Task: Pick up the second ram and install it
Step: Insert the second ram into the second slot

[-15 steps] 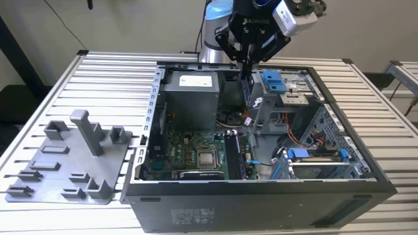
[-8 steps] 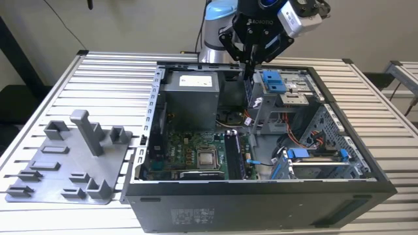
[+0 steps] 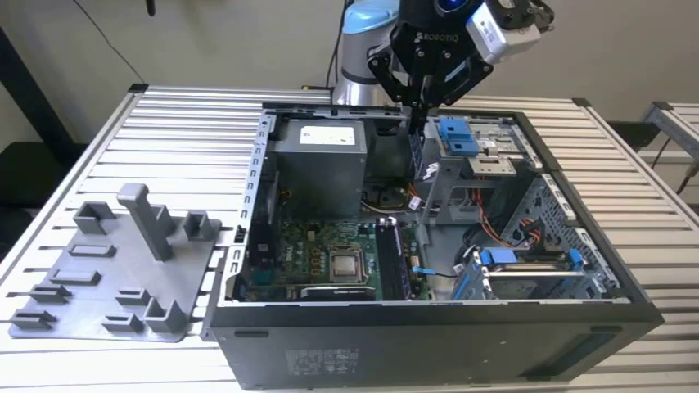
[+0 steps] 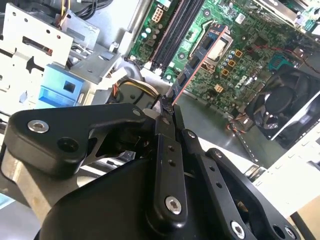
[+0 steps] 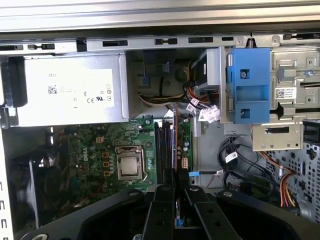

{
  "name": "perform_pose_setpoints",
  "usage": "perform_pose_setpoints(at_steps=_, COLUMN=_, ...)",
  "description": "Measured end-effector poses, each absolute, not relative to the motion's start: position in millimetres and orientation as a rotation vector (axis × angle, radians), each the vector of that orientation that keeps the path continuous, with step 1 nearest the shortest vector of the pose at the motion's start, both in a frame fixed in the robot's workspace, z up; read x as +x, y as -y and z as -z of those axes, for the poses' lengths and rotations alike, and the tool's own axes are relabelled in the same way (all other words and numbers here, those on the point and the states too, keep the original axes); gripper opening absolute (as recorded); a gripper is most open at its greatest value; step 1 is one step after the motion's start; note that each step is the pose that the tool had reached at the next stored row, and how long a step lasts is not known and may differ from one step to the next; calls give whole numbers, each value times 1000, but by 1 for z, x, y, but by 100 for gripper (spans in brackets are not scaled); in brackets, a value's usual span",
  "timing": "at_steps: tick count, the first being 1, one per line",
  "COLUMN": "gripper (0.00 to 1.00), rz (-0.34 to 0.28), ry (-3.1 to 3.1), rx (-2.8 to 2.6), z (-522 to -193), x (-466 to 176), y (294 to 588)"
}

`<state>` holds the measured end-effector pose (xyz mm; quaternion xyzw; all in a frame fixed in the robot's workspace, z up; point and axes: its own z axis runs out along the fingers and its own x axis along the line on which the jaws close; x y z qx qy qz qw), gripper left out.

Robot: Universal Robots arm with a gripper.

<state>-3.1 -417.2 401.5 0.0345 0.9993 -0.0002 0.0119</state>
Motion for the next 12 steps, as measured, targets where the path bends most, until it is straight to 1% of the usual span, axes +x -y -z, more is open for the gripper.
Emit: perform_pose_setpoints(at_steps=12, gripper=14, rz=0, ry=-3116, rx=107, z=-397, x=0, y=418)
